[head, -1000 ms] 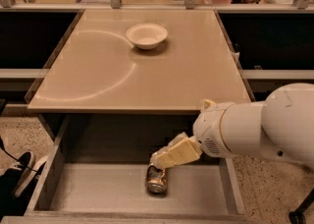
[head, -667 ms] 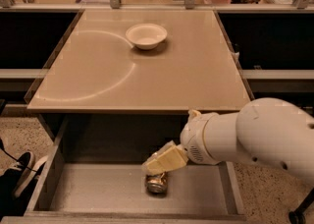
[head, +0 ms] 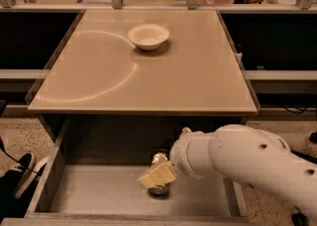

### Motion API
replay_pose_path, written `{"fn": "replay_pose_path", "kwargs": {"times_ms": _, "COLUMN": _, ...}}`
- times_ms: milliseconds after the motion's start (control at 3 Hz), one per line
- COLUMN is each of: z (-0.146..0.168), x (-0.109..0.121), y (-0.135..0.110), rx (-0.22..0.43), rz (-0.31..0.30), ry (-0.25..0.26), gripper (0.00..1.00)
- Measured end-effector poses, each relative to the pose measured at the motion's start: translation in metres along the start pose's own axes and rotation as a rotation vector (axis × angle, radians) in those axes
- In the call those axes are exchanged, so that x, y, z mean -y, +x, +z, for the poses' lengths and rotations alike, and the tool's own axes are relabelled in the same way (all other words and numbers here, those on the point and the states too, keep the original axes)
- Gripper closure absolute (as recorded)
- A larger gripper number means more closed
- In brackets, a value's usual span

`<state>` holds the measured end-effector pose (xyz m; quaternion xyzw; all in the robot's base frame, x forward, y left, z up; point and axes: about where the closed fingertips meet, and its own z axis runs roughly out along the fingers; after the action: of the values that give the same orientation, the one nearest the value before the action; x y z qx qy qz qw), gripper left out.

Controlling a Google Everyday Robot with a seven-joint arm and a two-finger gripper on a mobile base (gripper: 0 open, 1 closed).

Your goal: Pick orange can from top drawer and place on counter

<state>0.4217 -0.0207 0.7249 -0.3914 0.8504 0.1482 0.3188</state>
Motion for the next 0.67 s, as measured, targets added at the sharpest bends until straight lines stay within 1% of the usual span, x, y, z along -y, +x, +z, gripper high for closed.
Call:
{"fn": "replay_pose_path", "kwargs": {"times_ms": 333, "z": 0.0010, "x": -0.0014, "y": -0.0010, "rx": -0.004, "rz": 0.015, "ry": 0.002, "gripper": 0.00}}
{"fn": "replay_pose_path", "kwargs": {"times_ms": 667, "z": 0.0083, "x": -0.0005, "y": 0.0057, "rx": 0.011, "rz": 0.042, "ry": -0.021, "gripper": 0.00}}
